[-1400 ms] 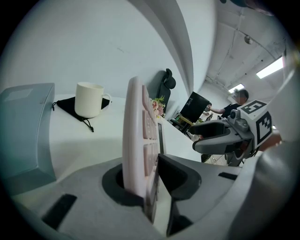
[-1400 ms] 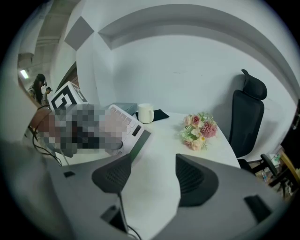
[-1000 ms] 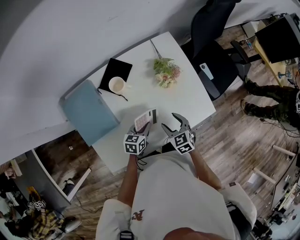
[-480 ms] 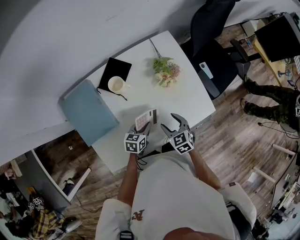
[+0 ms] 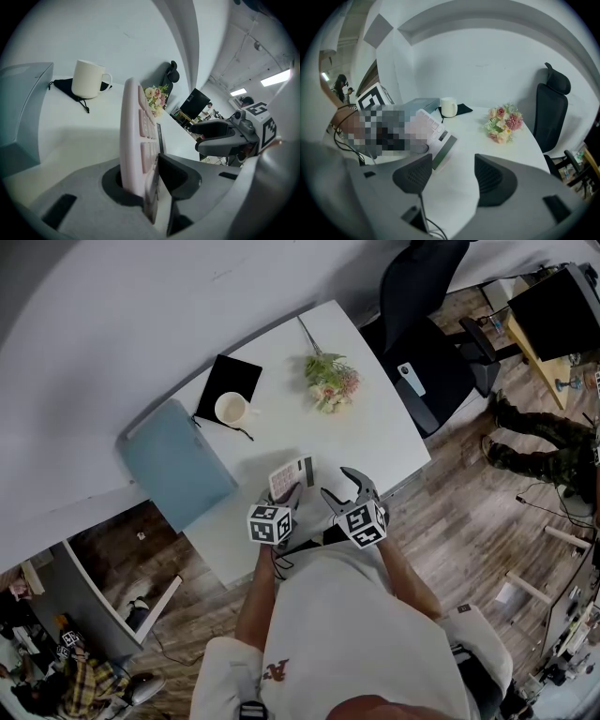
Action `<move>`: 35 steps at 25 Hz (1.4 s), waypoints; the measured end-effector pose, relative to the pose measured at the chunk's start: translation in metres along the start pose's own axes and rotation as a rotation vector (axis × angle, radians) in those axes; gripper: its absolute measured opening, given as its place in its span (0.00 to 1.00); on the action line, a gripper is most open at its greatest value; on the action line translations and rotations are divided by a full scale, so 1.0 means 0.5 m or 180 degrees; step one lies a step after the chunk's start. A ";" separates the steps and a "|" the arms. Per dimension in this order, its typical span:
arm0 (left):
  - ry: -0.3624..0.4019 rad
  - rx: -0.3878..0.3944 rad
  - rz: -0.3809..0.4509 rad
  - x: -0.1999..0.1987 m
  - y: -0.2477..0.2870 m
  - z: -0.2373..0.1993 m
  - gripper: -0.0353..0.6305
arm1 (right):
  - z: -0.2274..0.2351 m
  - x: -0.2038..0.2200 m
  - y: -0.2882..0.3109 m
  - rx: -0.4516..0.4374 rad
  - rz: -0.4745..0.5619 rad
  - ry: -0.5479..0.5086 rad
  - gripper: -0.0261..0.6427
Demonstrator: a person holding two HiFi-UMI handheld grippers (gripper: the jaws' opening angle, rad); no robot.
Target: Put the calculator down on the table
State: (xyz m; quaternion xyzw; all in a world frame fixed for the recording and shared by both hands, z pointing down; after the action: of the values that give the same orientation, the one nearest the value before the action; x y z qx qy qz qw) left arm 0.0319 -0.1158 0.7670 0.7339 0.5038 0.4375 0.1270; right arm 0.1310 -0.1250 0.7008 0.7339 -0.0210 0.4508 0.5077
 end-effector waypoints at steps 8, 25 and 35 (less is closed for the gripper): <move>-0.0025 -0.0031 0.0024 -0.003 0.002 -0.006 0.23 | -0.005 0.005 0.003 -0.0014 -0.0015 -0.0002 0.46; -0.0075 -0.0093 0.0042 -0.008 0.002 -0.021 0.26 | -0.012 -0.002 0.004 -0.0032 -0.0025 -0.0039 0.46; -0.0038 -0.0196 0.0122 -0.009 -0.003 -0.031 0.29 | -0.018 -0.007 0.007 -0.0029 -0.0020 -0.0062 0.46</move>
State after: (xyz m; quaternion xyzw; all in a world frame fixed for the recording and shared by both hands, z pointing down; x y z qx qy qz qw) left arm 0.0184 -0.1228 0.7729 0.7417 0.4752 0.4508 0.1441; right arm 0.1218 -0.1213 0.7016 0.7360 -0.0257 0.4420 0.5122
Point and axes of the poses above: the fingertips, and each gripper's own axes: y forward along the fingers, z to its right, x out of its underside, the point moved 1 cm from there along -y, backward along the fingers, and after that the axes turned 7 degrees about -y, right-handed, at the moved point
